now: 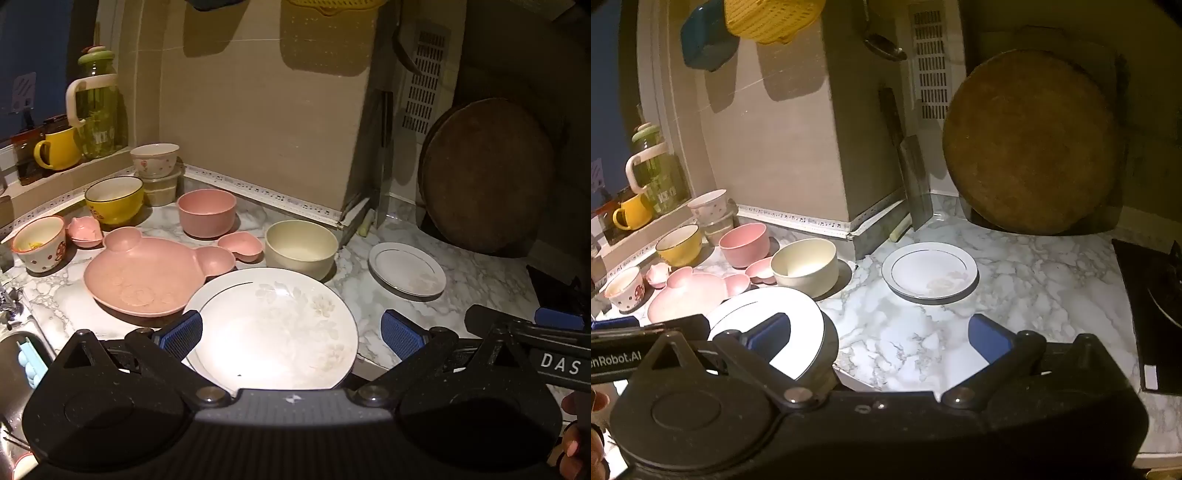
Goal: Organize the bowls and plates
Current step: 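Move both tools toward the rim of the large white floral plate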
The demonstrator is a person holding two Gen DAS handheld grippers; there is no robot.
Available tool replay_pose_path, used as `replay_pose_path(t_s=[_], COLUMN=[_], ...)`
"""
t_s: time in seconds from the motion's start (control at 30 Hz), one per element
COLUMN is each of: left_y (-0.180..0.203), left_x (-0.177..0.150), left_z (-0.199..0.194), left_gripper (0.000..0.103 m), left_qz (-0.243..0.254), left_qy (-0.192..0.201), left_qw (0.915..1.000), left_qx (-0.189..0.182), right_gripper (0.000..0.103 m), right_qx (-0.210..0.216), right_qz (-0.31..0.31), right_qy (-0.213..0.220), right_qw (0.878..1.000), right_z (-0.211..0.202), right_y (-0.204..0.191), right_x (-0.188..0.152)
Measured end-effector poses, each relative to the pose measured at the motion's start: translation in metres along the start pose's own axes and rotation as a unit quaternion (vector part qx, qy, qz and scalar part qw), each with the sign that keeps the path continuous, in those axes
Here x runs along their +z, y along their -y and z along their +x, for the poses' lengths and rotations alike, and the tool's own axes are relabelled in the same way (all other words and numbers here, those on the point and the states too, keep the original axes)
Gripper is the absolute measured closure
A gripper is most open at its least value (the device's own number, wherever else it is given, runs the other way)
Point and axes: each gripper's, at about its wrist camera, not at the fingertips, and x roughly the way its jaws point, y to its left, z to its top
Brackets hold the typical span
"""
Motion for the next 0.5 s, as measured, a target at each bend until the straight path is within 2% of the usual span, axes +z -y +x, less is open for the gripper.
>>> replay_pose_path(t_s=[0.07, 0.2, 0.5], left_y=[-0.001, -0.003, -0.011], left_x=[0.000, 0.002, 0.000], left_z=[0.001, 0.005, -0.008], left_gripper=[0.000, 0.000, 0.000], left_qz=[-0.002, -0.004, -0.017], left_qy=[-0.001, -0.002, 0.006], left_qw=[1.0000, 1.0000, 0.9997], left_qx=[0.001, 0.002, 0.018], right_gripper=[0.000, 0.000, 0.000], right_qx=[0.005, -0.005, 0.014], right_qz=[0.000, -0.043, -0.049], right_qy=[0.006, 0.009, 0.014], right_qw=[1.000, 0.999, 0.999], right_z=[-0.001, 0.003, 0.001], right_y=[0.008, -0.007, -0.009], right_x=[0.002, 0.001, 0.003])
